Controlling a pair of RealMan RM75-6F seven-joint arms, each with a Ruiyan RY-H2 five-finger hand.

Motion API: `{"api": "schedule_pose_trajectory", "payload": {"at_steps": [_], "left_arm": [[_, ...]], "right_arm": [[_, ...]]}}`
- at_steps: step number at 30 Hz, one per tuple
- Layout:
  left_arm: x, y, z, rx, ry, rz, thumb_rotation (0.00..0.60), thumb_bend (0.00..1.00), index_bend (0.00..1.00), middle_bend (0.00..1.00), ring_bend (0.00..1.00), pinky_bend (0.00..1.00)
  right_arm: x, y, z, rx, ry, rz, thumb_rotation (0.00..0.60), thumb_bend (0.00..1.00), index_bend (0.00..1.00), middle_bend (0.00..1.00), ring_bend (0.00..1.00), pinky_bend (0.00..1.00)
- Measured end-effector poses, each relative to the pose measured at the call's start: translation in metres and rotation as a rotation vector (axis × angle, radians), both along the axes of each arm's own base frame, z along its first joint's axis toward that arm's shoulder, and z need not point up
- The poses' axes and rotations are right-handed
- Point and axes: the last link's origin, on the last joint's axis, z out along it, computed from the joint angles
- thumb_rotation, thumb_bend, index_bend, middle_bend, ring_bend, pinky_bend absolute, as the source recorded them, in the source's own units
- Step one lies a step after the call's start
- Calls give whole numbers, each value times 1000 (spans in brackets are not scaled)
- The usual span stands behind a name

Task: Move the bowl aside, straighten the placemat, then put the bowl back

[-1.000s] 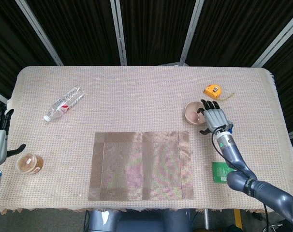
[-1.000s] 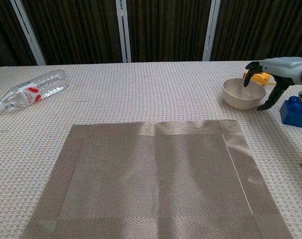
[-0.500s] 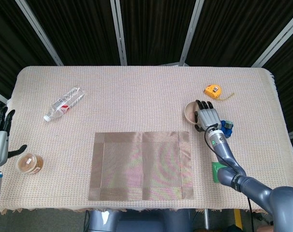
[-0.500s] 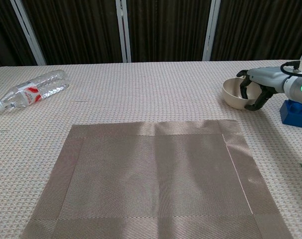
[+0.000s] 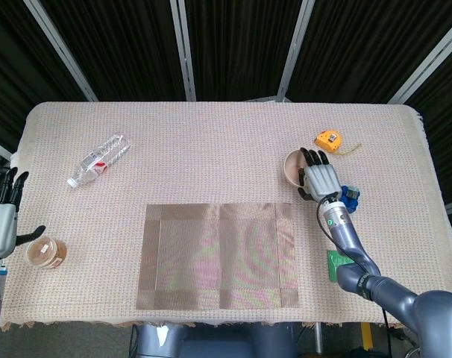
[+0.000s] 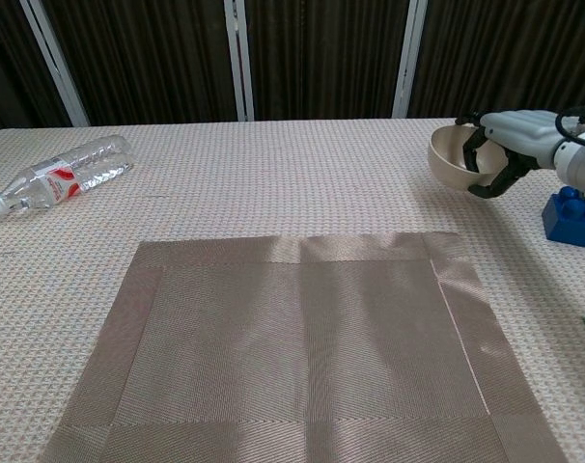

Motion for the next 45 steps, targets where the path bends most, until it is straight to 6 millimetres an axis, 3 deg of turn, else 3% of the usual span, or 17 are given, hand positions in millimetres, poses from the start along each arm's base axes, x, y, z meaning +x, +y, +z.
{"api": "schedule_pose_trajectory", "payload": {"at_steps": [6,10,19,23,29,35,45], "left_arm": [[6,-3,1,-13,-23,-29,600,100,0,0,0,0],[10,-7,2,-25,-43,-48,600,102,0,0,0,0],[12,-13,8,-44,-80,-63,600,101,0,0,0,0],[10,-17,12,-39,-86,-59,600,102,0,0,0,0],[6,-19,15,-27,-82,-46,600,102,0,0,0,0],[2,-18,17,-27,-85,-30,600,102,0,0,0,0],[3,-16,18,-35,-109,-45,600,107,0,0,0,0]], "right_arm": [[13,18,18,-13,-33,112,600,308,680,0,0,0],[27,41,28,30,-41,208,600,307,680,0,0,0],[83,132,32,259,-23,478,600,307,681,0,0,0],[105,159,26,334,39,577,600,307,680,0,0,0],[125,169,-11,418,92,660,600,308,680,0,0,0],[138,166,-49,450,147,713,600,307,681,0,0,0],[137,149,-72,434,186,680,600,297,672,0,0,0]]}}
